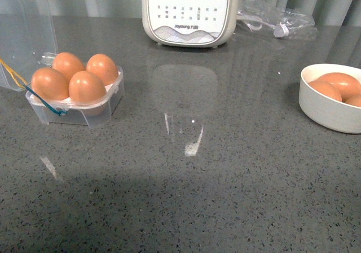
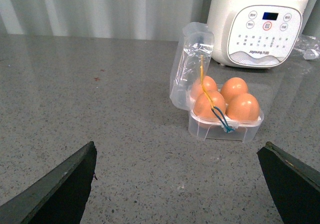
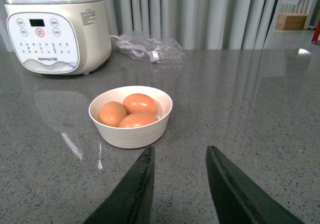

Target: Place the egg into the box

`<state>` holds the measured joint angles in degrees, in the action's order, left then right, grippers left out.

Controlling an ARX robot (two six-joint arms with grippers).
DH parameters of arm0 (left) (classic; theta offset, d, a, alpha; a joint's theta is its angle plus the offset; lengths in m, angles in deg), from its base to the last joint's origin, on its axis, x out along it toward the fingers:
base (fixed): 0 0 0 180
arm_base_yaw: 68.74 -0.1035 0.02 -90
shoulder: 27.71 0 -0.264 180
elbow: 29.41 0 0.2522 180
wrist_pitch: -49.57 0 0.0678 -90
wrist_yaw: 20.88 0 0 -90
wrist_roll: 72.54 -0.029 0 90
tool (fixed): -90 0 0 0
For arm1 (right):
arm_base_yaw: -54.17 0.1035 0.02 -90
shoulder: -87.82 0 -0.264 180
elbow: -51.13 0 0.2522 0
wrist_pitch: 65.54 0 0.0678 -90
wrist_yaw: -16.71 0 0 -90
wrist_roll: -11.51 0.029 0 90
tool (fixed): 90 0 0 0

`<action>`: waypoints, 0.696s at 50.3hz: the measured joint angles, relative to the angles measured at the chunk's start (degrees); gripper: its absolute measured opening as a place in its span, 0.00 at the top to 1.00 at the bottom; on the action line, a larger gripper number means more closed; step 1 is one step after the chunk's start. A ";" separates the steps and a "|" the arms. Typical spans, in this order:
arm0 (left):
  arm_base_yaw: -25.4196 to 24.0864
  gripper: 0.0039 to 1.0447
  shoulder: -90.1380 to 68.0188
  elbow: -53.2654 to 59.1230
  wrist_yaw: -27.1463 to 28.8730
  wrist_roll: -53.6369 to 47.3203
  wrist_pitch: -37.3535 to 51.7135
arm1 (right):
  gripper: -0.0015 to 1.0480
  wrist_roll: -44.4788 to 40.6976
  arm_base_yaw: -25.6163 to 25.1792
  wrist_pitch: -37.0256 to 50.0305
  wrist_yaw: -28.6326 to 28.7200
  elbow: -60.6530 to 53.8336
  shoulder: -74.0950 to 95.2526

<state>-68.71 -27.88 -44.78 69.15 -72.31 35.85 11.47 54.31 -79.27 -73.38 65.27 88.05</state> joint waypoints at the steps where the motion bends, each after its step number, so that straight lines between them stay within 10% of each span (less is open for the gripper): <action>1: 0.00 0.06 0.00 0.00 0.00 0.02 0.00 | 0.64 0.00 0.00 0.00 0.00 0.00 0.00; 20: 0.00 0.06 0.00 0.00 0.02 0.02 0.00 | 0.06 0.02 0.00 0.00 0.00 0.00 0.00; 35: 0.00 0.06 0.00 0.00 0.02 0.02 0.00 | 0.07 0.02 0.00 0.00 0.00 0.00 0.00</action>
<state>-68.71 -27.88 -44.78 69.17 -72.29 35.85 11.50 54.31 -79.27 -73.38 65.27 88.05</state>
